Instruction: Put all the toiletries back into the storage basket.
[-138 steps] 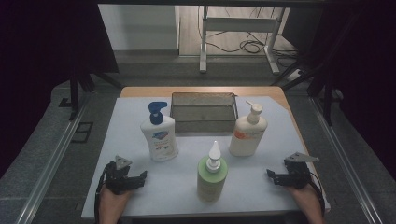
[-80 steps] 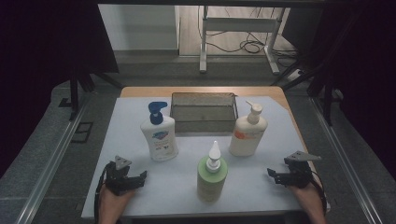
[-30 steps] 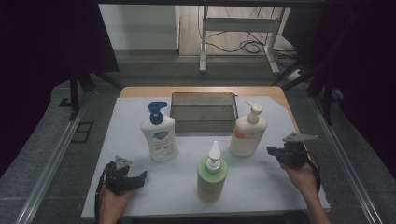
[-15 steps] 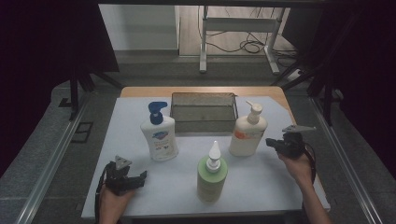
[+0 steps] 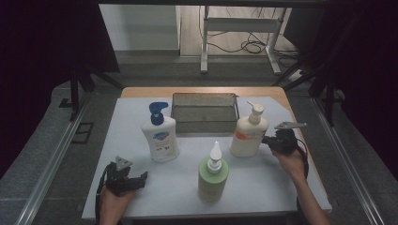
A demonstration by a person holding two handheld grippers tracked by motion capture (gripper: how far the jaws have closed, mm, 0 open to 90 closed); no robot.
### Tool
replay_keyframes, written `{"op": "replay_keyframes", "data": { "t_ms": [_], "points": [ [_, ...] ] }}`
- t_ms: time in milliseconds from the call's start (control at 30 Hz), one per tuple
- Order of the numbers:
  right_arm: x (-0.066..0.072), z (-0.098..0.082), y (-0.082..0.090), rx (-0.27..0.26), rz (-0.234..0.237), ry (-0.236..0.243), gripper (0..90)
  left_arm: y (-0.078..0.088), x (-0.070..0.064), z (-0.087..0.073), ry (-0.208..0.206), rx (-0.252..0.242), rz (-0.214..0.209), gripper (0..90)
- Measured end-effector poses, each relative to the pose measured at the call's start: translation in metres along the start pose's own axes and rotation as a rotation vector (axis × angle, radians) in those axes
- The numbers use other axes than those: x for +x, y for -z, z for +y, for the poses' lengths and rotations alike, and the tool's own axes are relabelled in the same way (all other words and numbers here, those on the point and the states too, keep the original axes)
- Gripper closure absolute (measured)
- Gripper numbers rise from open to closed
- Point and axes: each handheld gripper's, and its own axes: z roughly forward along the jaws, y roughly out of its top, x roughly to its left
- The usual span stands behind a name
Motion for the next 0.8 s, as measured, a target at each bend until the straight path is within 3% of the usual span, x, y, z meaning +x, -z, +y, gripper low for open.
{"op": "replay_keyframes", "data": {
  "t_ms": [300, 800],
  "points": [
    [-0.004, -0.006, -0.003, -0.009, 0.064, -0.005, 88.9, 0.000, 0.000, 0.000, 0.000, 0.000, 0.000, 12.5],
    [0.004, -0.011, 0.006, 0.007, 0.079, 0.019, 89.1, 0.000, 0.000, 0.000, 0.000, 0.000, 0.001, 12.6]
  ]
}}
